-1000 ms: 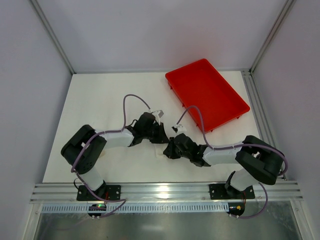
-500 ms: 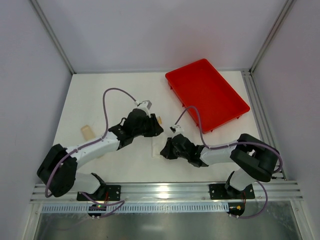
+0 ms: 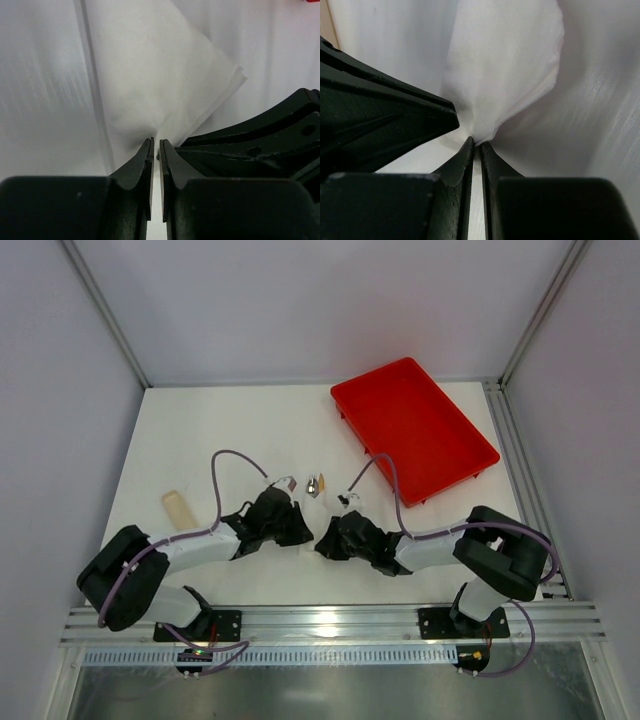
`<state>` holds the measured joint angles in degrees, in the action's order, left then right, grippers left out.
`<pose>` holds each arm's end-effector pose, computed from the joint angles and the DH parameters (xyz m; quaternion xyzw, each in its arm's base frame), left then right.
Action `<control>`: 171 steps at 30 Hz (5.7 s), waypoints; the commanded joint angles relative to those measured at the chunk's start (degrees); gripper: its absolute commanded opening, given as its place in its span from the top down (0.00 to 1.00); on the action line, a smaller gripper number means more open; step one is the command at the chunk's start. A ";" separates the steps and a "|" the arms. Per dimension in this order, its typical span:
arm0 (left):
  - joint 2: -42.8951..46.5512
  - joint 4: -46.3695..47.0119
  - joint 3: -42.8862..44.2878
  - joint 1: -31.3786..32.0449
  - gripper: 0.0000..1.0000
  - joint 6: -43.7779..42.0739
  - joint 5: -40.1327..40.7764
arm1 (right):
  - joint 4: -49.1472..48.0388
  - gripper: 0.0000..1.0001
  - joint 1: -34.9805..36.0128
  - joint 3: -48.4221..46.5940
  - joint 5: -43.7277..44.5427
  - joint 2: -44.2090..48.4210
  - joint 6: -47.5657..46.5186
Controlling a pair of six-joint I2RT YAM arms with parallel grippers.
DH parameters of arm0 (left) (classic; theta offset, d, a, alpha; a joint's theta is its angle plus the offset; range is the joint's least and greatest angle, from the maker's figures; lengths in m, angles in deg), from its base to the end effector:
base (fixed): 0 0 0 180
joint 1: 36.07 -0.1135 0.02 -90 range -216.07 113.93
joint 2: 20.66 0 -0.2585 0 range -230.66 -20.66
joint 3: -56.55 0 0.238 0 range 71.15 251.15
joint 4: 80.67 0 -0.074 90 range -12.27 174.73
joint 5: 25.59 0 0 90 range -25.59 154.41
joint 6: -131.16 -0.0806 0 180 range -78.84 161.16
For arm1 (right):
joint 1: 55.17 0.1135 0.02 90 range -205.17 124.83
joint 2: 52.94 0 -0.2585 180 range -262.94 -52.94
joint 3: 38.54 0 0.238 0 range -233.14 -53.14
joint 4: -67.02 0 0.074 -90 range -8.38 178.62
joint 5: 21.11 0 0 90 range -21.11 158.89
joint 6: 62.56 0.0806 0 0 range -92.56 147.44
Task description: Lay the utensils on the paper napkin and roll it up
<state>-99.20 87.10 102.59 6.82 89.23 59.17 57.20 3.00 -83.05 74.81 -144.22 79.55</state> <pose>0.1994 -0.1953 0.1304 -0.0241 0.9219 -0.3037 0.2395 0.1716 0.2607 0.1059 -0.0242 0.8935 0.3396 0.2928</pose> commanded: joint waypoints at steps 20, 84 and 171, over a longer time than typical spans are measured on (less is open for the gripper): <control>-5.75 12.57 -5.95 6.85 0.89 3.61 1.89 | 20.54 0.71 -1.04 -5.42 2.27 9.80 -3.24; -3.11 21.27 -12.37 10.37 0.75 2.90 -3.03 | 28.11 0.72 -11.94 -15.07 -7.40 4.54 -23.11; -2.75 19.07 -12.28 14.23 0.71 4.31 6.90 | 24.07 0.54 -13.26 -19.48 -8.37 -5.83 -13.71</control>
<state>-100.27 108.08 91.57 20.11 93.67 65.36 81.24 -11.14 -100.84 65.28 -149.12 65.50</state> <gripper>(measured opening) 0.287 0.460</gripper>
